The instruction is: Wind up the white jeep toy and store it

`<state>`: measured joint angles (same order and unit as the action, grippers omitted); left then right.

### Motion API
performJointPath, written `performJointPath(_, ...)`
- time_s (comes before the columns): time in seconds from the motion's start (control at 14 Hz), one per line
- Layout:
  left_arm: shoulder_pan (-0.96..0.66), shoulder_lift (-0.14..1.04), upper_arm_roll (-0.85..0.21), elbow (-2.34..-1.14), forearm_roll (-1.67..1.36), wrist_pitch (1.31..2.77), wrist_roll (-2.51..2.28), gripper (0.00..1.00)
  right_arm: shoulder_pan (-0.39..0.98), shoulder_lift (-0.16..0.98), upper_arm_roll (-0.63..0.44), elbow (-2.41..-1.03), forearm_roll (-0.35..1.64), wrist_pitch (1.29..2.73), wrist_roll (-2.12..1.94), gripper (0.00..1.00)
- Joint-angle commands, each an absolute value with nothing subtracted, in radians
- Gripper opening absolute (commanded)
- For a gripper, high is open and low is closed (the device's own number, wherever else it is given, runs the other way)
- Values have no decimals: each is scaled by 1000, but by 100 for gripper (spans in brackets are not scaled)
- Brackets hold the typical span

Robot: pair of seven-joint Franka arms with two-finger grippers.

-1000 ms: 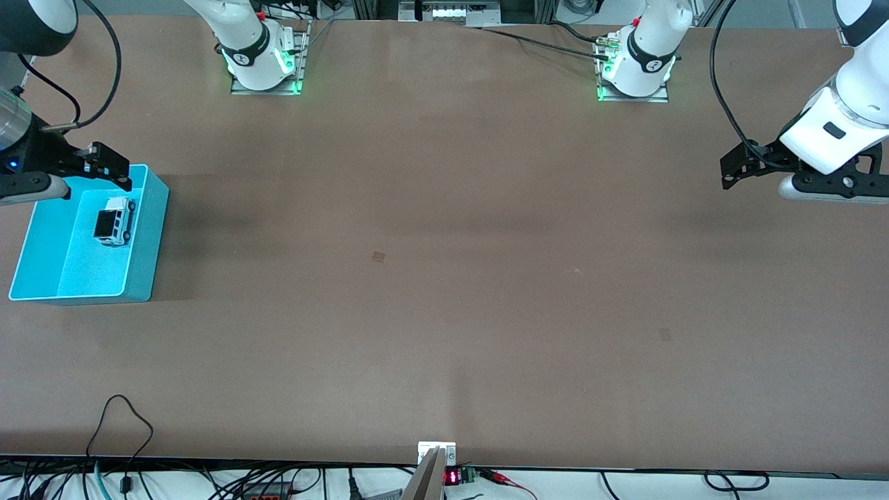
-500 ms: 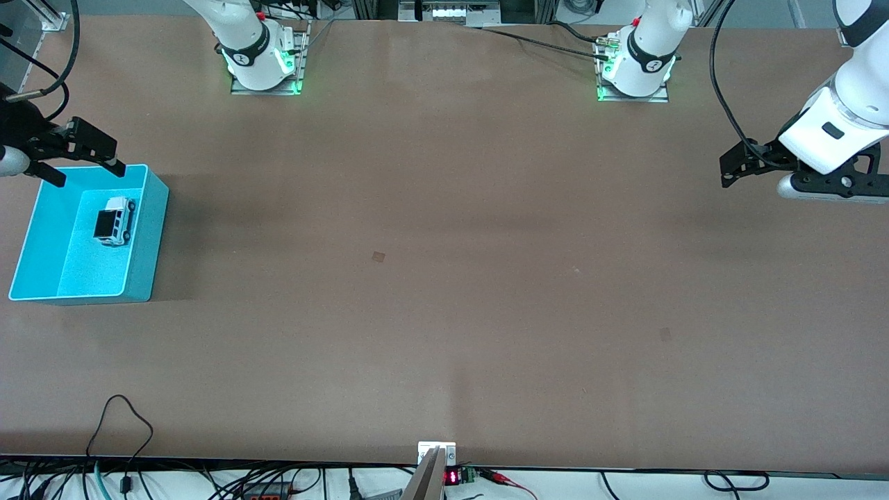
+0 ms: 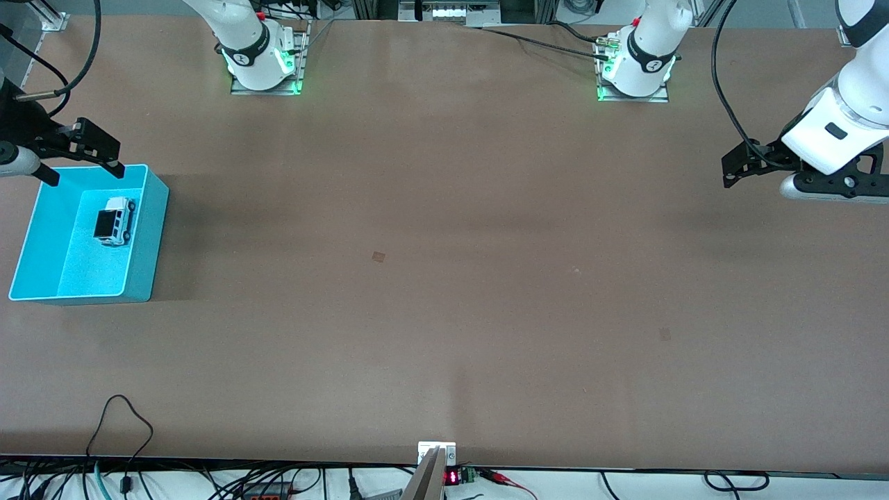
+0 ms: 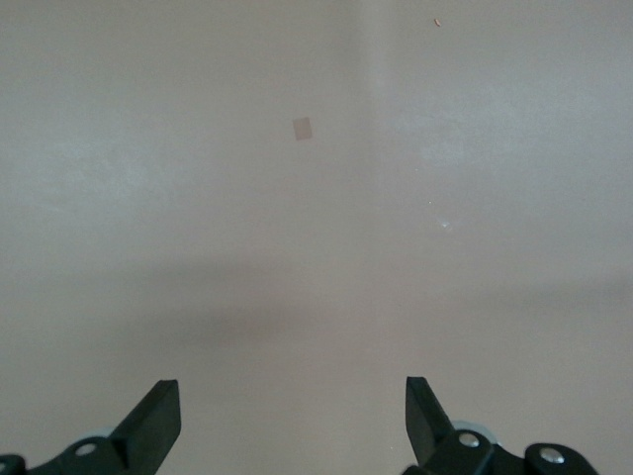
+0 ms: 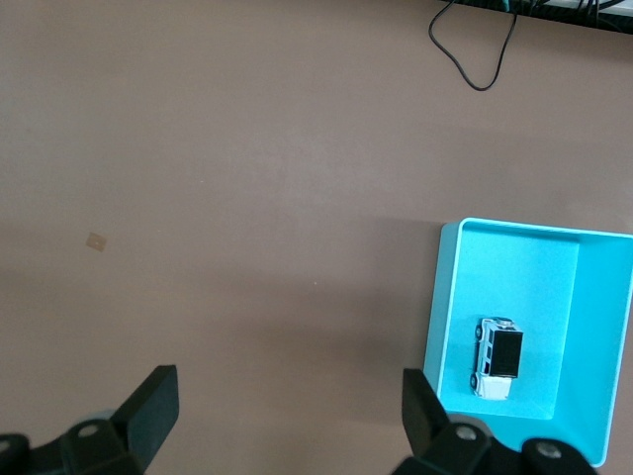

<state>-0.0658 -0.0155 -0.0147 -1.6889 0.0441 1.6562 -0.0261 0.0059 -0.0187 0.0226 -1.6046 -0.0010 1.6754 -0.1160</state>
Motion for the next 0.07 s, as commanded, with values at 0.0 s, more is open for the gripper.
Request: performJointPath(0.0, -64, -14, -12, -1667, 37, 1634, -23, 100, 3, 8, 15, -1560, -8, 1646, -104, 100)
